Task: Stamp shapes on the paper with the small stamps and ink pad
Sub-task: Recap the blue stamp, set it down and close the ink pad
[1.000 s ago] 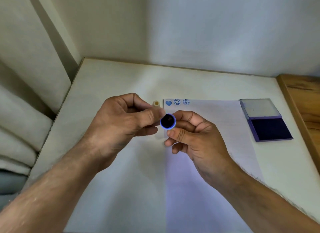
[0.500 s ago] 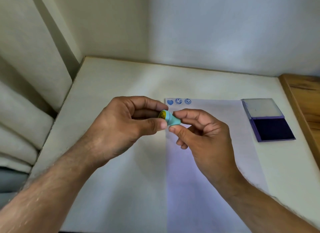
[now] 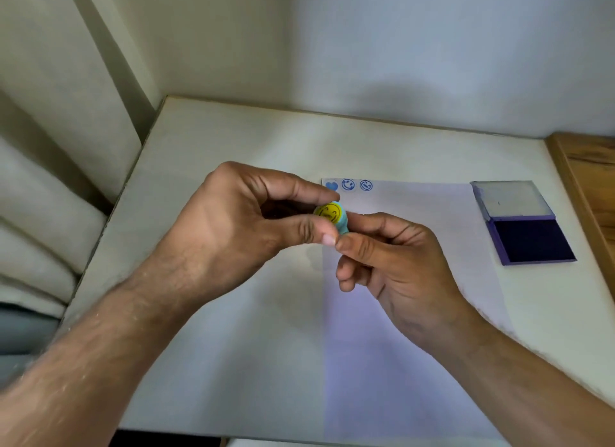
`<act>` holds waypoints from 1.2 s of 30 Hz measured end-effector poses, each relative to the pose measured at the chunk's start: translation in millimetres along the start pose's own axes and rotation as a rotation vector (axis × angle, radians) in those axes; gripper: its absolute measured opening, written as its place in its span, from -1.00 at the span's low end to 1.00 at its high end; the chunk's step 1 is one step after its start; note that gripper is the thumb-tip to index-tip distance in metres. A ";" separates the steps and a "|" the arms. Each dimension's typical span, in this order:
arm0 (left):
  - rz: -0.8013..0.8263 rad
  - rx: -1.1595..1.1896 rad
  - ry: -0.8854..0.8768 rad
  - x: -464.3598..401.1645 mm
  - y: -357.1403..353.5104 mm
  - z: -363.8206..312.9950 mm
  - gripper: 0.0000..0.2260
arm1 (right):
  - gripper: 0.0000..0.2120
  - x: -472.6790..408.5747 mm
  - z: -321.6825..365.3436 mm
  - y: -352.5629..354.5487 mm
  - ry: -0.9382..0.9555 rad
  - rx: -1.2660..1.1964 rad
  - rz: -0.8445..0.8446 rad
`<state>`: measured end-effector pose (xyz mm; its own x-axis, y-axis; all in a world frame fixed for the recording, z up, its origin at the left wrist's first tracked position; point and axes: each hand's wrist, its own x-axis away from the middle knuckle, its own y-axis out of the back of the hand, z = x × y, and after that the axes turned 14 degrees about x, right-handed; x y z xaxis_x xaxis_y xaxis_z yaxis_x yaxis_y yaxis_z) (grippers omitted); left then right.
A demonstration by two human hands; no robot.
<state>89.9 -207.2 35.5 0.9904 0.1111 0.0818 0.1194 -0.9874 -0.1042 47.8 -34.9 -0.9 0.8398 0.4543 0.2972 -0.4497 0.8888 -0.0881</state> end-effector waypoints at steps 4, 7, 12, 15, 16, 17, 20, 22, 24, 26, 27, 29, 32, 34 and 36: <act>0.033 -0.057 -0.022 3.7 -0.9 0.1 -0.71 | -0.85 1.2 -0.7 0.1 -0.027 -0.045 0.077; 0.063 -0.152 -0.064 4.8 -0.2 -2.1 -0.69 | -0.84 1.2 -1.9 0.1 -0.017 -0.069 0.106; 0.082 -0.298 -0.113 4.4 2.3 1.4 -0.68 | -0.84 0.5 -3.7 0.6 -0.039 -0.069 0.126; 0.075 -0.419 -0.116 4.5 5.1 6.4 -0.74 | -0.78 -1.6 -2.3 0.8 -0.071 -0.021 0.073; 0.071 -0.479 -0.116 5.0 5.8 8.2 -0.74 | -0.78 -1.9 -1.5 0.6 -0.063 0.015 0.053; 0.063 -0.542 -0.113 5.5 6.0 10.2 -0.74 | -0.80 -2.3 -1.0 0.3 -0.048 0.056 0.029; 0.049 -0.711 -0.112 6.5 4.6 14.3 -0.73 | -0.88 -2.7 -0.2 -2.5 -0.002 0.169 -0.053; 0.055 -0.758 -0.092 5.7 3.4 15.5 -0.74 | -0.88 -2.3 -1.7 -3.0 0.032 0.238 -0.093; 0.065 -0.727 -0.057 5.1 3.2 16.0 -0.75 | -0.89 -1.9 -3.0 -3.0 0.056 0.285 -0.107; 0.057 -0.698 -0.064 4.1 3.6 17.0 -0.78 | -0.89 -1.6 -3.5 -3.5 0.066 0.290 -0.100; 0.042 -0.693 -0.086 3.3 4.2 18.1 -0.81 | -0.89 -1.2 -3.4 -3.5 0.064 0.277 -0.096; -0.002 -0.688 -0.129 2.2 6.7 19.6 -0.81 | -0.89 -1.0 -3.3 -2.8 0.057 0.252 -0.107; -0.097 -0.668 -0.125 0.1 12.9 20.2 -0.79 | -0.89 -2.9 -3.9 0.7 0.032 0.263 -0.156; -0.202 -0.662 -0.086 -1.7 15.8 18.9 -0.81 | -0.90 -4.7 -5.7 3.6 -0.002 0.261 -0.191; -0.317 -0.658 -0.045 -4.3 17.8 18.6 -0.81 | -0.90 -5.8 -7.3 5.1 -0.023 0.262 -0.215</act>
<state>89.0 -223.2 14.8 0.9186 0.3938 -0.0326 0.3487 -0.7691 0.5357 42.9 -32.6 -10.0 0.9184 0.2537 0.3037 -0.3279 0.9175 0.2251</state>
